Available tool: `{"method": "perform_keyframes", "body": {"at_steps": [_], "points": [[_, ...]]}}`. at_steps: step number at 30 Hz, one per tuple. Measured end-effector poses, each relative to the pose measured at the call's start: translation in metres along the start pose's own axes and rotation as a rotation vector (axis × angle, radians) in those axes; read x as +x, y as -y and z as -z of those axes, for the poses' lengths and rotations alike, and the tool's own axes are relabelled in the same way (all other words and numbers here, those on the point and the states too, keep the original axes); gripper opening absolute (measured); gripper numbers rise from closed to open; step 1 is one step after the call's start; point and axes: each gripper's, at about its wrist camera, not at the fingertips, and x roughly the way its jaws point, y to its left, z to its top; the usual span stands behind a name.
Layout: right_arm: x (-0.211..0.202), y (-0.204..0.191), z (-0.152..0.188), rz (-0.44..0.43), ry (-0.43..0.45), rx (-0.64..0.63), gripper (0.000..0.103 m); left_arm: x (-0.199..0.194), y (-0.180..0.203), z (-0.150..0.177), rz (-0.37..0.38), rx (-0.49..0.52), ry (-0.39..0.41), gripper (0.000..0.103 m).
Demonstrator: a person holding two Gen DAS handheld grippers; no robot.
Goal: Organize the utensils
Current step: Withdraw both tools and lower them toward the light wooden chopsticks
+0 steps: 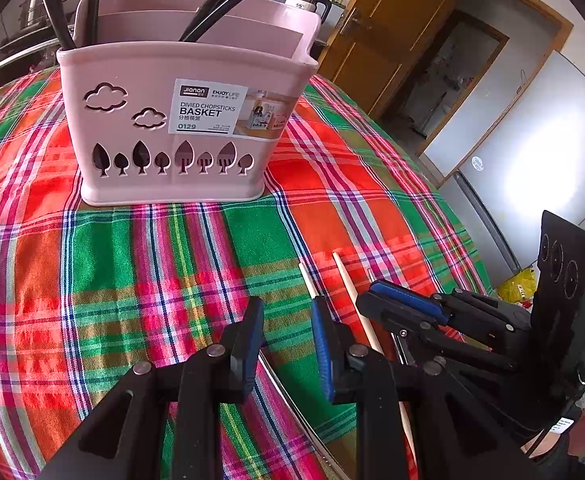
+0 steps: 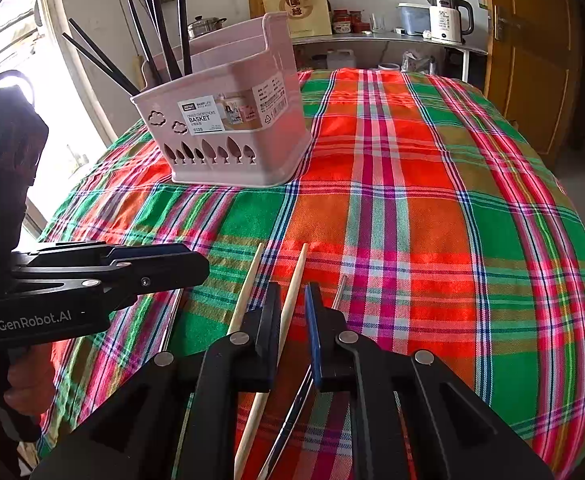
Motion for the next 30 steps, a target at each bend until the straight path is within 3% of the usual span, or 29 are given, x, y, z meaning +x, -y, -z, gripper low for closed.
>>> {"method": "perform_keyframes", "body": {"at_steps": [15, 22, 30], "points": [[0.006, 0.008, -0.002, -0.009, -0.032, 0.017, 0.007, 0.032, 0.019, -0.014, -0.009, 0.037, -0.082, 0.024], [0.004, 0.012, 0.0, -0.004, -0.028, 0.031, 0.007, 0.044, 0.029, -0.018, -0.049, 0.084, -0.078, 0.024], [0.004, 0.013, 0.0, 0.0, -0.029, 0.033, 0.007, 0.046, 0.023, -0.019, -0.084, 0.11, -0.075, 0.001]]}}
